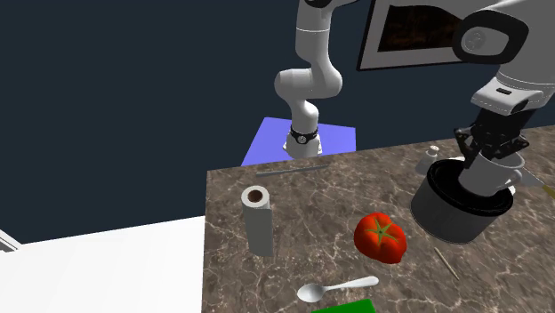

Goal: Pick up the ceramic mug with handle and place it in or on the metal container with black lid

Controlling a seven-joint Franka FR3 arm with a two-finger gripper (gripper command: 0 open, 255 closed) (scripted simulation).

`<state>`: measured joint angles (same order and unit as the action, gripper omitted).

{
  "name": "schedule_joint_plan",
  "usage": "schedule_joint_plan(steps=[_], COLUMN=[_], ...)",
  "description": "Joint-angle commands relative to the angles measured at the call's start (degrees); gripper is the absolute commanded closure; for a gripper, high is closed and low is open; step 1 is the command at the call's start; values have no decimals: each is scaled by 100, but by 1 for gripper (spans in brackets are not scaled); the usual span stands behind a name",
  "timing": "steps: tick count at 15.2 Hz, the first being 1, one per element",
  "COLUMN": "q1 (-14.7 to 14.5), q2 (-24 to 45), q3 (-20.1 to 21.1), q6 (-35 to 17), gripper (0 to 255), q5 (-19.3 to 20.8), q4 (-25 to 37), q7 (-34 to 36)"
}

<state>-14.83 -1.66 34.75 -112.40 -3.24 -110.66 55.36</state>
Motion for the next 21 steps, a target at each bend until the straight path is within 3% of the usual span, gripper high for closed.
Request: schedule_joint_plan(steps=[1, 3, 4, 9, 13, 21], q1=[0, 0, 0, 0, 30, 30], q2=[0, 0, 0, 1, -128, -128], q3=[0, 0, 0, 0, -40, -40], q6=[-4, -4, -5, -4, 710, 710], gripper=[255, 255, 0, 0, 0, 0], q5=[0, 0, 1, 1, -64, -64], q4=[-2, -2, -1, -1, 604, 604], q7=[-1, -1, 0, 0, -48, -48])
